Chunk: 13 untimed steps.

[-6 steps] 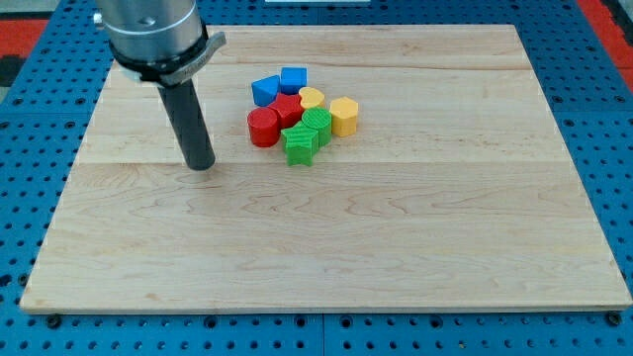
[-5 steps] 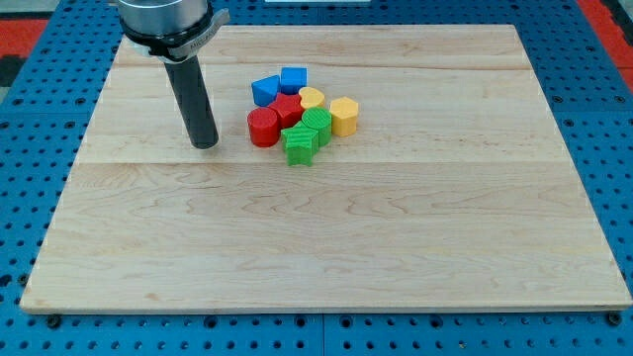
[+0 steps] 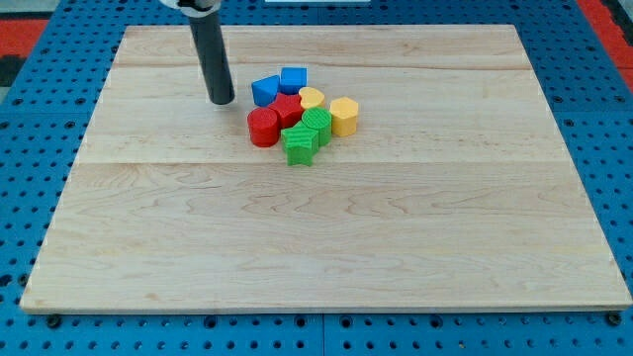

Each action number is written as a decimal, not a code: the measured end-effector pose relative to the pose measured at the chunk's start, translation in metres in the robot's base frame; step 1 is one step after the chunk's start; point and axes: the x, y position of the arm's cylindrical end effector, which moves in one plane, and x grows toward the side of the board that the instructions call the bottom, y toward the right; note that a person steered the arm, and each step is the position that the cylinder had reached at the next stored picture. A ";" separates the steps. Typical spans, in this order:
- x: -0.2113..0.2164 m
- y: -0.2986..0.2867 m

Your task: Push the blue triangle below the blue cube

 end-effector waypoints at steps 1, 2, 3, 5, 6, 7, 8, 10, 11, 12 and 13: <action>0.000 0.001; 0.009 0.013; 0.009 0.015; 0.039 0.023; 0.039 0.018; 0.042 0.001; 0.030 -0.017; -0.037 -0.017; -0.038 -0.017; -0.040 -0.009; -0.040 0.015</action>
